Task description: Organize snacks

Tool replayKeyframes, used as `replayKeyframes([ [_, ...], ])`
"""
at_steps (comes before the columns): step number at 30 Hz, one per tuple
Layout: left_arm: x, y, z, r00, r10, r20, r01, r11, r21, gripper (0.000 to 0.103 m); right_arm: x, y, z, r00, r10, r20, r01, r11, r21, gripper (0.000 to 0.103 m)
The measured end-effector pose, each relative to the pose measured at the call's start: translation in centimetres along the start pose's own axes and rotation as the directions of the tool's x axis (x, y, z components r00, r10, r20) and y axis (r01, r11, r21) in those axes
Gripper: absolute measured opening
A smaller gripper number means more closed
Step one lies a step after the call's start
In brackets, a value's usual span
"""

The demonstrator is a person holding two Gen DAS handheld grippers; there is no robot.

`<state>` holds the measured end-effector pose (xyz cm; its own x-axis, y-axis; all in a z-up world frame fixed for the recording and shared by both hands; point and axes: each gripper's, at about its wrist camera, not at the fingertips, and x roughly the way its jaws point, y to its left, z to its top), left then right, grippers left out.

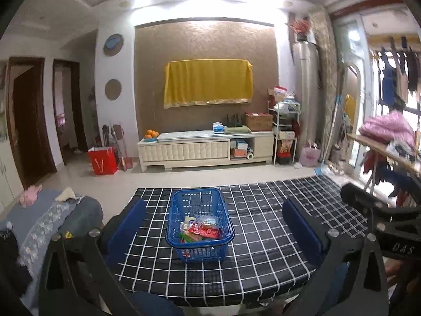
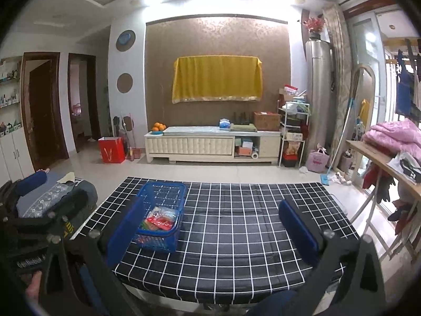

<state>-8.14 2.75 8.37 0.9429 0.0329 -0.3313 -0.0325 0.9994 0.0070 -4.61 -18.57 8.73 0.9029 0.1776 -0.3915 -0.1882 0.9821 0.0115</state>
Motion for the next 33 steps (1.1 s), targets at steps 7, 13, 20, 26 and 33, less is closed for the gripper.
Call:
replayKeyframes([
  [7, 0.1, -0.2, -0.1, 1.000, 0.004, -0.016, -0.003, 1.000, 0.016, 0.103, -0.3, -0.1, 0.0, 1.000, -0.002, -0.004, 0.002, 1.000, 0.004, 0.103],
  [13, -0.4, -0.2, -0.2, 1.000, -0.006, -0.008, 0.007, 1.000, 0.020, 0.103, -0.5, 0.0, 0.0, 1.000, 0.000, -0.006, 0.000, 1.000, 0.001, 0.103],
  [20, -0.3, 0.0, -0.3, 1.000, -0.005, -0.022, 0.006, 1.000, 0.003, 0.103, -0.6, 0.1, -0.1, 1.000, -0.001, -0.017, 0.001, 1.000, 0.002, 0.103],
  [26, -0.2, 0.5, -0.6, 0.999, -0.004, -0.039, 0.003, 1.000, -0.014, 0.103, -0.8, 0.5, 0.1, 1.000, -0.003, -0.017, 0.003, 1.000, -0.010, 0.103],
  [33, -0.3, 1.0, -0.6, 0.999, -0.008, -0.042, 0.007, 0.999, -0.033, 0.103, -0.8, 0.9, 0.2, 1.000, -0.004, -0.016, 0.004, 1.000, -0.014, 0.103],
])
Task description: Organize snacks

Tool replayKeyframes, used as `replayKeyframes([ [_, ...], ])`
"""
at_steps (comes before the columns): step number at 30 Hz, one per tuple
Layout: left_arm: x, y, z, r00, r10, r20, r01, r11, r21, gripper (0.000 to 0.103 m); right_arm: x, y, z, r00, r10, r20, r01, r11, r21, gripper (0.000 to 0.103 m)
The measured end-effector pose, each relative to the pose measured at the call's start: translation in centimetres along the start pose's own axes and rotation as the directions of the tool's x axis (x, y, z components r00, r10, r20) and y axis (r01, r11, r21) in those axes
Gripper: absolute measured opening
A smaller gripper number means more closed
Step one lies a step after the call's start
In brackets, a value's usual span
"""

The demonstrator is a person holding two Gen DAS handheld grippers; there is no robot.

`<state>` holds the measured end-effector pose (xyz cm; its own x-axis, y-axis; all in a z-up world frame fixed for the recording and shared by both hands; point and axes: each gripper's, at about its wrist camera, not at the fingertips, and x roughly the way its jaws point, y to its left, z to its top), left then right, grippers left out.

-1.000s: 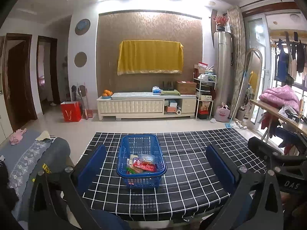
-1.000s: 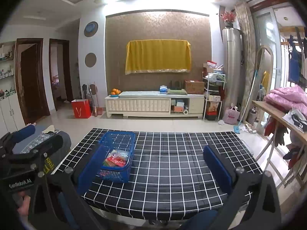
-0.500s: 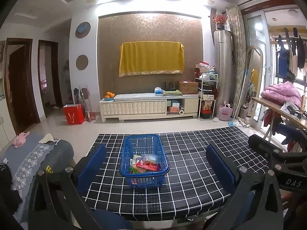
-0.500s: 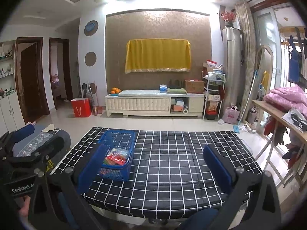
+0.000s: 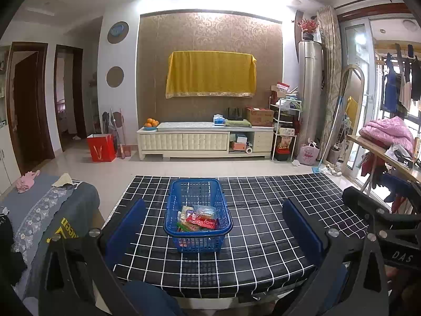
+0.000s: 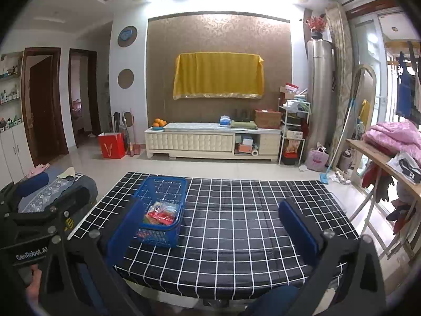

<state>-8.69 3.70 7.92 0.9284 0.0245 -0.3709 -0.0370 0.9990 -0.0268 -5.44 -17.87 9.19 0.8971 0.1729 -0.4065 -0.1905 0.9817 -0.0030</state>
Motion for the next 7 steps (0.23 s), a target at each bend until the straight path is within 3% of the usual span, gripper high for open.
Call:
replayKeyframes([
  [7, -0.09, -0.11, -0.15, 1.000, -0.008, -0.003, 0.008, 1.000, 0.017, 0.103, 0.00, -0.02, -0.16, 1.000, -0.007, -0.001, 0.007, 1.000, 0.002, 0.103],
])
